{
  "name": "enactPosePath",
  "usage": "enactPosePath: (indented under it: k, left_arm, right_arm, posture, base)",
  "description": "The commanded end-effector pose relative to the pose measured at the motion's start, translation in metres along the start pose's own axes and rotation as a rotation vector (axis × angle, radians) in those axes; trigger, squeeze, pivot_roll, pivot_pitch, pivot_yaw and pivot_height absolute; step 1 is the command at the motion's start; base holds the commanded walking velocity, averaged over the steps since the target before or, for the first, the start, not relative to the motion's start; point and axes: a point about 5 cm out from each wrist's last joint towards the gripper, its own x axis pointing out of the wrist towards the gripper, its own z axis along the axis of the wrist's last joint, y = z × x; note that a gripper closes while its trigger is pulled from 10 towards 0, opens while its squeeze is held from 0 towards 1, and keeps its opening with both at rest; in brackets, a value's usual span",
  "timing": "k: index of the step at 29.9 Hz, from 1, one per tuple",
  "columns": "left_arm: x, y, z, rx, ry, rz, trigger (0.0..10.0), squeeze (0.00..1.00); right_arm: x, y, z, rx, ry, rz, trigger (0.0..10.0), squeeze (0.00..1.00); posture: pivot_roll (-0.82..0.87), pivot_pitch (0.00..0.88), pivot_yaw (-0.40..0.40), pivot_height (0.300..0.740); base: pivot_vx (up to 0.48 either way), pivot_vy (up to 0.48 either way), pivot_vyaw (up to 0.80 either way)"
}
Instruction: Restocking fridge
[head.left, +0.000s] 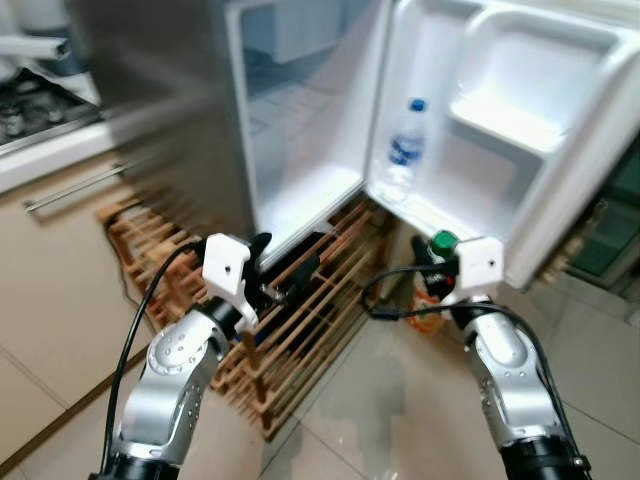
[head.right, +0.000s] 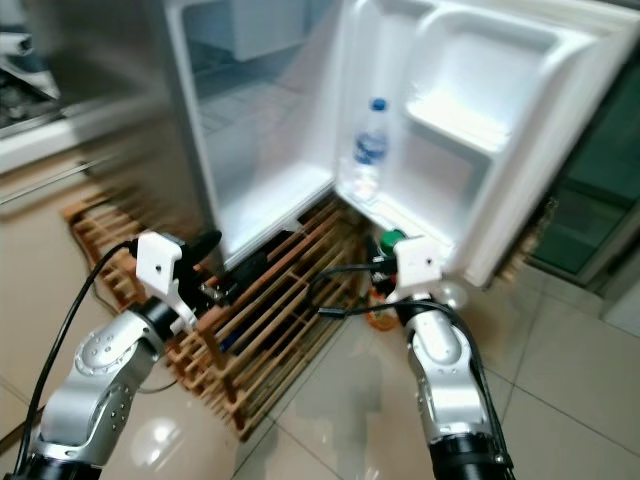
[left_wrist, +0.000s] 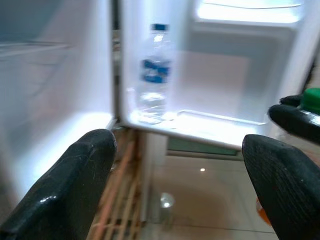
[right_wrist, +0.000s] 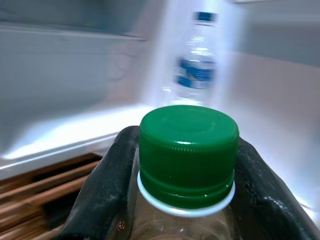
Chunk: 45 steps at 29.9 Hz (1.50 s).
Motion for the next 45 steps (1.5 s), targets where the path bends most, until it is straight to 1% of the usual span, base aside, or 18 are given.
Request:
enactPosePath:
  k: [1,2,5,10,15,20,21,22,26,31,33,34,36,37,38,41,42,45]
  left_arm:
    - [0.003,0.0,0.004,0.02,-0.005,-0.001,10.0,0.0]
    - [0.004,-0.001,0.004,0.022,-0.008,0.0,10.0,0.0]
    - [0.01,-0.002,0.007,0.023,-0.025,0.008,10.0,0.0]
    - [0.014,0.0,0.006,0.008,-0.024,0.023,10.0,0.0]
    - [0.018,0.001,0.007,0.014,-0.022,0.031,10.0,0.0]
    - [0.02,0.0,0.007,0.015,-0.021,0.024,10.0,0.0]
    - [0.021,-0.001,0.009,0.011,-0.034,0.01,10.0,0.0]
    - [0.021,-0.001,0.012,-0.005,-0.059,0.003,10.0,0.0]
    - [0.021,-0.003,0.014,0.004,-0.054,-0.03,10.0,0.0]
    - [0.02,-0.005,0.012,0.007,-0.038,-0.044,10.0,0.0]
    - [0.019,-0.005,0.011,0.005,-0.036,-0.046,10.0,0.0]
    - [0.019,-0.005,0.011,0.005,-0.036,-0.046,10.0,0.0]
    - [0.019,-0.005,0.011,0.004,-0.035,-0.047,10.0,0.0]
    - [0.019,-0.005,0.011,0.004,-0.033,-0.047,10.0,0.0]
    - [0.019,-0.005,0.011,0.004,-0.033,-0.047,10.0,0.0]
    - [0.02,-0.004,0.011,0.003,-0.032,-0.047,10.0,0.0]
    - [0.02,-0.003,0.011,0.004,-0.032,-0.046,10.0,0.0]
    - [0.021,-0.003,0.012,0.006,-0.032,-0.047,10.0,0.0]
  right_arm:
    - [0.003,-0.003,0.005,-0.03,-0.018,-0.005,0.0,0.0]
    - [0.005,-0.003,0.007,-0.043,-0.028,-0.001,0.0,0.0]
    - [0.01,-0.005,0.013,-0.042,-0.056,-0.002,0.0,0.0]
    - [0.013,-0.01,0.013,-0.054,-0.053,-0.029,0.0,0.0]
    - [0.015,-0.014,0.015,-0.042,-0.059,-0.042,0.0,0.0]
    - [0.015,-0.014,0.015,-0.037,-0.058,-0.043,0.0,0.0]
    - [0.015,-0.014,0.014,-0.033,-0.057,-0.042,0.0,0.0]
    - [0.016,-0.013,0.014,-0.025,-0.055,-0.037,0.0,0.0]
    - [0.017,-0.01,0.013,-0.017,-0.044,0.004,0.0,0.0]
    - [0.017,-0.01,0.012,-0.01,-0.03,0.013,0.0,0.0]
    - [0.017,-0.017,0.01,-0.01,-0.014,-0.027,0.0,0.0]
    - [0.017,-0.017,0.01,-0.01,-0.014,-0.027,0.0,0.0]
    - [0.016,-0.025,0.009,-0.019,-0.007,-0.063,0.0,0.0]
    - [0.015,-0.033,0.009,-0.032,0.001,-0.103,0.0,0.0]
    - [0.015,-0.033,0.009,-0.032,0.001,-0.103,0.0,0.0]
    - [0.014,-0.047,0.008,-0.049,0.016,-0.162,0.0,0.0]
    - [0.012,-0.057,0.008,-0.065,0.024,-0.201,0.0,0.0]
    - [0.011,-0.072,0.01,-0.1,0.026,-0.258,0.0,0.0]
  posture:
    - [-0.06,0.0,0.028,0.74]
    - [-0.06,0.0,0.027,0.74]
    - [-0.06,0.0,0.027,0.74]
    - [-0.07,0.0,0.03,0.74]
    - [-0.07,0.0,0.033,0.74]
    - [-0.07,0.0,0.035,0.74]
    - [-0.07,0.0,0.035,0.74]
    - [-0.07,0.0,0.036,0.74]
    - [-0.07,0.0,0.035,0.74]
    - [-0.07,0.0,0.033,0.74]
    - [-0.07,0.0,0.033,0.74]
    - [-0.07,0.0,0.033,0.74]
    - [-0.07,0.0,0.033,0.74]
    - [-0.07,0.0,0.033,0.74]
    - [-0.07,0.0,0.033,0.74]
    - [-0.07,0.0,0.039,0.74]
    - [-0.08,0.0,0.04,0.74]
    - [-0.08,0.0,0.044,0.74]
  base:
    - [0.0,0.0,0.0]
    - [0.0,0.0,0.0]
    - [0.0,0.0,0.0]
    - [0.163,0.0,0.0]
    - [0.338,0.0,0.0]
    - [0.48,0.0,0.0]
    - [0.48,0.0,0.0]
    - [0.48,0.0,0.0]
    - [0.48,0.0,0.0]
    - [0.0,0.0,0.0]
    - [0.0,0.0,0.0]
    - [0.0,0.0,0.0]
    - [0.0,0.0,0.0]
    - [0.0,0.0,0.0]
    - [0.0,0.0,0.0]
    - [0.0,0.0,0.0]
    - [0.0,0.0,0.0]
    - [0.0,0.0,0.0]
